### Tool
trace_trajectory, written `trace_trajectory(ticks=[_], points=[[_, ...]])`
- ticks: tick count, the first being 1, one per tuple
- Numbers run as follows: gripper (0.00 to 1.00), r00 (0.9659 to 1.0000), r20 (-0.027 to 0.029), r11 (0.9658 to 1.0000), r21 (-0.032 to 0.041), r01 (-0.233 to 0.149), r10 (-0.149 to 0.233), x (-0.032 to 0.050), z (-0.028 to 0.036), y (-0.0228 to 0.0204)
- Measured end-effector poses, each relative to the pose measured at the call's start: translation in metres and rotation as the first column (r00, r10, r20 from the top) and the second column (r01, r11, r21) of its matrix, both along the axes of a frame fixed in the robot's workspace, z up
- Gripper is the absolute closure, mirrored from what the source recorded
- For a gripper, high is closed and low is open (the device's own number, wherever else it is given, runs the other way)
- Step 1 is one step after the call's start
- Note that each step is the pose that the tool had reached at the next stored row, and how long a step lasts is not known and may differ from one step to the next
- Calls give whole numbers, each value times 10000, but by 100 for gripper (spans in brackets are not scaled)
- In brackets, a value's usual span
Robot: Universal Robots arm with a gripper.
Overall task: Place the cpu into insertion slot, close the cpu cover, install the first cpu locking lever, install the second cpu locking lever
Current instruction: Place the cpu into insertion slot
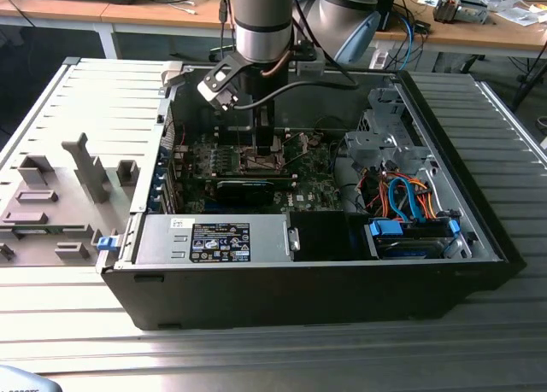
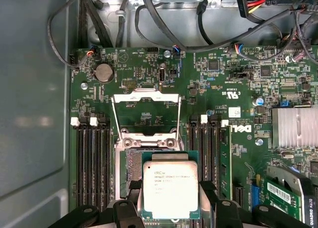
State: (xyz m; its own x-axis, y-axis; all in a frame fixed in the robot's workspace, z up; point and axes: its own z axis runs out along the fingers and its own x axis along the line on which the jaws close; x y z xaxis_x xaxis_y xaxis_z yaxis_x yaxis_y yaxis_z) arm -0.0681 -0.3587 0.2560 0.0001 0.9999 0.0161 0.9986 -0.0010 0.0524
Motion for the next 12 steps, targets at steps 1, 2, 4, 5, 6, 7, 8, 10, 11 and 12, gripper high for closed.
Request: trace_trajectory(ticks=[1,2,4,5,6,7,8,10,11,12], points=[[46,10000,0,10000,0,0,0,0,-3,0],[46,10000,0,10000,0,0,0,-1,-4,0],[46,10000,0,10000,0,0,0,-1,-9,0],[46,10000,0,10000,0,0,0,-2,-12,0],[46,10000,0,10000,0,0,0,-2,-15,0],[46,10000,0,10000,0,0,0,-3,-18,0],[46,10000,0,10000,0,0,0,-3,-21,0],[46,10000,0,10000,0,0,0,-4,-24,0],[46,10000,0,10000,0,0,0,-4,-27,0],[46,10000,0,10000,0,0,0,-5,-28,0]])
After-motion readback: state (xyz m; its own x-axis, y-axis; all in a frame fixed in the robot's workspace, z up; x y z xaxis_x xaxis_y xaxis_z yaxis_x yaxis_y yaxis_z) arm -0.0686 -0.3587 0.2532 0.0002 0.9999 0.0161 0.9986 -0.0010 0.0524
